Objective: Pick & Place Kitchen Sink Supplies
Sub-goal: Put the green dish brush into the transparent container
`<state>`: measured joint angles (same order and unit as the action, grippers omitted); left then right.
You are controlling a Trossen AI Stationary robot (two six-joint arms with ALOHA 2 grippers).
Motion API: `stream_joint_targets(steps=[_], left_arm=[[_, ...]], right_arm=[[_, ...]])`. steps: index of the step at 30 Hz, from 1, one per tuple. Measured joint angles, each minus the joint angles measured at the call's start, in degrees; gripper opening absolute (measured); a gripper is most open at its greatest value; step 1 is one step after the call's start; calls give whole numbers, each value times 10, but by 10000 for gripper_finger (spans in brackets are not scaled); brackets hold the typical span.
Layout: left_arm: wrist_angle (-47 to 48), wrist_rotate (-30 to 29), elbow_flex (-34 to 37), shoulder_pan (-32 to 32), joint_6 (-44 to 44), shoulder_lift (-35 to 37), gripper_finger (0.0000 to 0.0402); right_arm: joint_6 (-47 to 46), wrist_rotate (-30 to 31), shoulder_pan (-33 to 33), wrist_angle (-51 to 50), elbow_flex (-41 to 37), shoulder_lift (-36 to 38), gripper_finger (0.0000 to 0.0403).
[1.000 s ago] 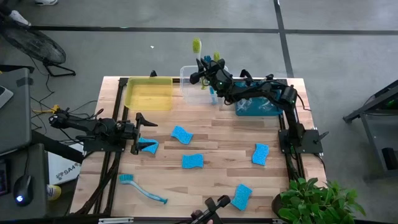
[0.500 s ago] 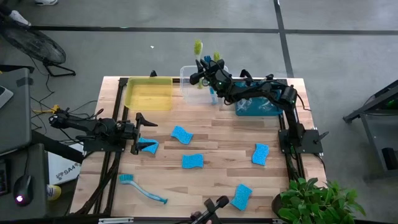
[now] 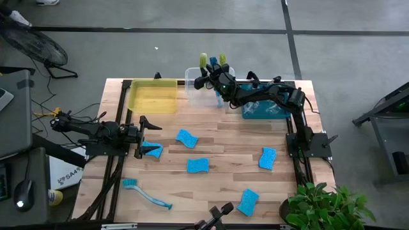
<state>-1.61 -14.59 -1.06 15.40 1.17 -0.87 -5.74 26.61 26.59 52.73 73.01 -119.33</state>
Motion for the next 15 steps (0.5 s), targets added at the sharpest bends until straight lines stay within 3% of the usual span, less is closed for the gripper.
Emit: stream_joint_targets(steps=[15], left_arm=[[0,0,0,0,0,0,382]], right_arm=[[-18,-38,-3,-7,0,0,124]])
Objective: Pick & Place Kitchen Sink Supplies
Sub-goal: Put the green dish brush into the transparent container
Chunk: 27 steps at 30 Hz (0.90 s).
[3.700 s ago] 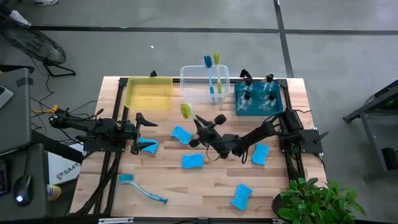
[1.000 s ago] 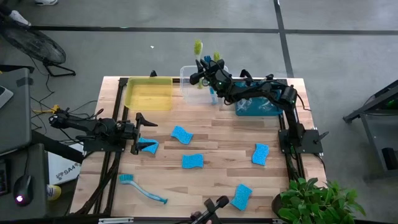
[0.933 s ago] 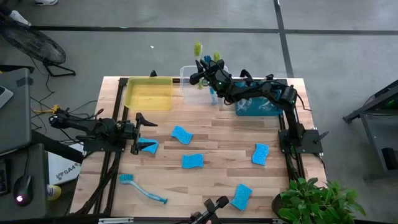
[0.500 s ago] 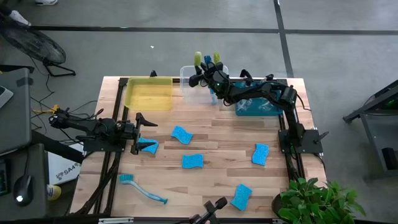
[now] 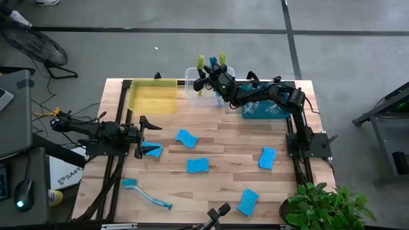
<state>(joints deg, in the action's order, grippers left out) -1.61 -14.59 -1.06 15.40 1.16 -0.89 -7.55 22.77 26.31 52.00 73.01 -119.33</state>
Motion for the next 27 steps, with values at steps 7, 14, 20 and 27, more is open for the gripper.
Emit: stream_joint_targets(steps=[7,14,20,27], left_arm=[[0,0,0,0,0,0,382],[0,0,0,0,0,0,382],[0,0,0,0,0,0,382],[0,0,0,0,0,0,382]], right_arm=[[-15,-31,-1,-21,0,0,124],[-45,-81,-1,-56,0,6,124],[-46,-87,-1,-127,0,32,124],[-73,-151,0,-137,0,36,124]])
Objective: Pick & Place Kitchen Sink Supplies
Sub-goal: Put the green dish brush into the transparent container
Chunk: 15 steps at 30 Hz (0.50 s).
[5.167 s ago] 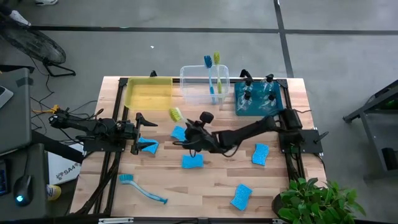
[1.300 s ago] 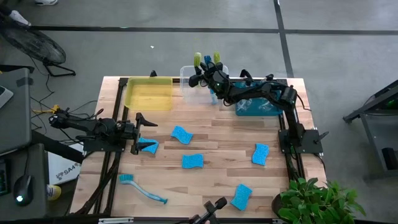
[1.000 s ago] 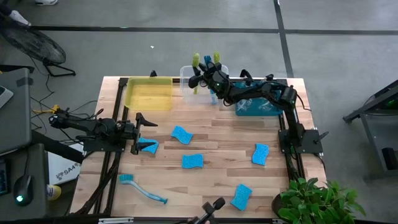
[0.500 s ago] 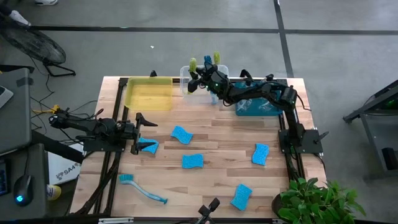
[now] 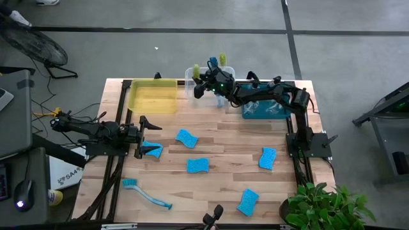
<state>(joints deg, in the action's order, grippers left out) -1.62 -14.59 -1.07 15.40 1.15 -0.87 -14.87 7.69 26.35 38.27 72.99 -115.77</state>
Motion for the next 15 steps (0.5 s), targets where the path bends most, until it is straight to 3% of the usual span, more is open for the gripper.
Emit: stream_joint_targets(steps=[8,15], left_arm=[[0,0,0,0,0,0,382],[0,0,0,0,0,0,382]], right_arm=[[-2,-48,3,-8,0,0,132],[-16,-83,13,-8,0,0,198]])
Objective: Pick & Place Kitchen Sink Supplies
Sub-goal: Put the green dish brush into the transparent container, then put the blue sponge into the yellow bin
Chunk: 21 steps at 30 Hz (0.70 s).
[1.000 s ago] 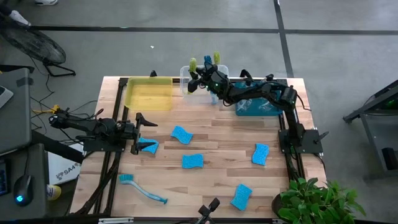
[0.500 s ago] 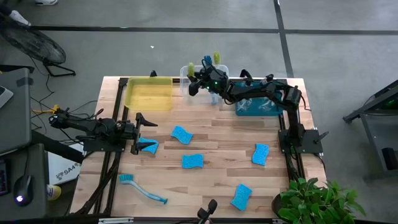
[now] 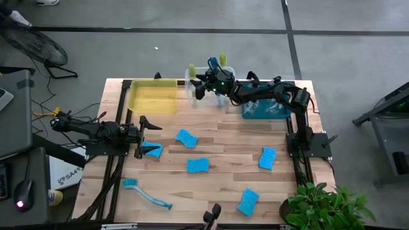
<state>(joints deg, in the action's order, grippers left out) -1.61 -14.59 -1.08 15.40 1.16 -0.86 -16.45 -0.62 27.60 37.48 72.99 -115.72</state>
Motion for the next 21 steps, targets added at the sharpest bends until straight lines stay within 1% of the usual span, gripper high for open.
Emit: stream_joint_targets(steps=[4,7,16,21], left_arm=[[0,0,0,0,0,0,382],[0,0,0,0,0,0,382],[0,0,0,0,0,0,382],[0,0,0,0,0,0,382]], right_arm=[[-2,0,5,-4,0,0,236],[-6,5,9,-2,0,0,253],[-8,1,8,1,0,0,258],[45,13,-17,-35,0,26,257]])
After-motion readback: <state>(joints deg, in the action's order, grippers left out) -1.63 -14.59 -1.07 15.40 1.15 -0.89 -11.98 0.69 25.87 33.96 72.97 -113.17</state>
